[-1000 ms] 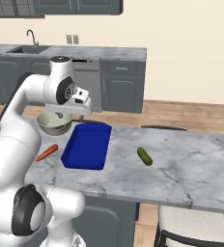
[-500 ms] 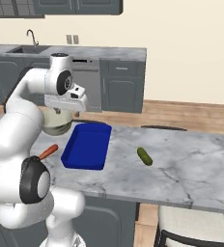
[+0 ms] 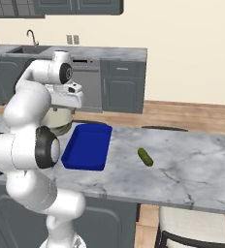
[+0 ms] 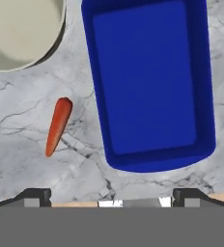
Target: Place the two vegetables and bowl onto the tray for setting up a vegetable dip station.
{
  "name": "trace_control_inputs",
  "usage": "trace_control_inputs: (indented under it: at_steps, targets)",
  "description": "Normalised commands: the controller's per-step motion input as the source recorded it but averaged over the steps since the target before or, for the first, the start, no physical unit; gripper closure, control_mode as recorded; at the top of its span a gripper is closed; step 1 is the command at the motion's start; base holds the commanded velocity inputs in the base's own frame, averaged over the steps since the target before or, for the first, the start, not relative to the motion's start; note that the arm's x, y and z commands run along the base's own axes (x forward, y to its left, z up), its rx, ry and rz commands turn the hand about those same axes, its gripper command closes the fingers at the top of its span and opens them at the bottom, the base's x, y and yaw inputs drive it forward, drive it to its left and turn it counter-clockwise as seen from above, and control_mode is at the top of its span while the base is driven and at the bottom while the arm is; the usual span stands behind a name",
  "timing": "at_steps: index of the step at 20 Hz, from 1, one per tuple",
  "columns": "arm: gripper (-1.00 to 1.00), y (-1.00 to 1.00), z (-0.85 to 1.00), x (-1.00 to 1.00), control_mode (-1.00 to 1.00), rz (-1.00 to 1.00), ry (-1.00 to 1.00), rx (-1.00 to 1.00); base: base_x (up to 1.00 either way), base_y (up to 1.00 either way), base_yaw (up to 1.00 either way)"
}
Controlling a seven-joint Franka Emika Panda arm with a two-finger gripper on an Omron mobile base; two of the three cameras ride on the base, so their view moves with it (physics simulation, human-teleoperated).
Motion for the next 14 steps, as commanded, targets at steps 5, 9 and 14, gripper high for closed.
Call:
trace_control_inputs:
  at_steps: [5,9,14]
  targets:
    - [-1.0,0.22,-0.25,0.28,-1.0,0.0,0.14,-0.01,0.0,0.0,0.0]
    - [-1.0,0.19,-0.32,0.26,-1.0,0.0,0.17,-0.03,0.0,0.0,0.0]
    - [-1.0,0.22,-0.25,0.31,-1.0,-0.01,0.15,0.0,0.0,0.0,0.0]
